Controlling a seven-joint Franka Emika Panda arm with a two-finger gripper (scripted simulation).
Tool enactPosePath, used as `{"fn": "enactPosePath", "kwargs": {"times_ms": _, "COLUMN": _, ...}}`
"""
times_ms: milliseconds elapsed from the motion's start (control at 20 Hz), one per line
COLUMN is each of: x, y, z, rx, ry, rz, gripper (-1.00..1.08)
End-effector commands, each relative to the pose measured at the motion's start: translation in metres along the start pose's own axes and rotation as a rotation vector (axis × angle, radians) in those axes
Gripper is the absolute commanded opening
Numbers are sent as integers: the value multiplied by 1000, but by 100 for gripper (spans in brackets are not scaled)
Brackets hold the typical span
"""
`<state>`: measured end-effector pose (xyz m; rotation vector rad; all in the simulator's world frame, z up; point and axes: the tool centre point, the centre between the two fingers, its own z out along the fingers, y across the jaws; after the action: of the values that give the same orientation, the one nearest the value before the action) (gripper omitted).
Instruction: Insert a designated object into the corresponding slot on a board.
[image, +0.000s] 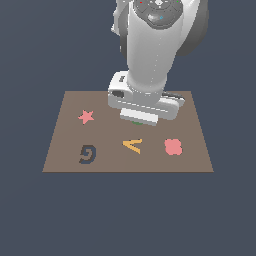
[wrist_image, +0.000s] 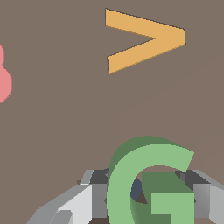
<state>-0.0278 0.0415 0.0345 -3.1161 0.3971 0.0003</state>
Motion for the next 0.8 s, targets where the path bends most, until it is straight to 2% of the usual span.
{"fn": "enactPosePath", "kwargs": {"times_ms": 0, "x": 19, "y": 19, "z": -1, "rx": 0, "ry": 0, "rz": -22, "gripper": -100}}
{"fn": "enactPosePath", "kwargs": {"times_ms": 400, "x": 83, "y": 73, "z": -4, "rx": 0, "ry": 0, "rz": -91, "gripper": -100}}
{"fn": "enactPosePath", "kwargs": {"times_ms": 750, "x": 126, "y": 104, "z": -5, "rx": 0, "ry": 0, "rz": -134, "gripper": -100}}
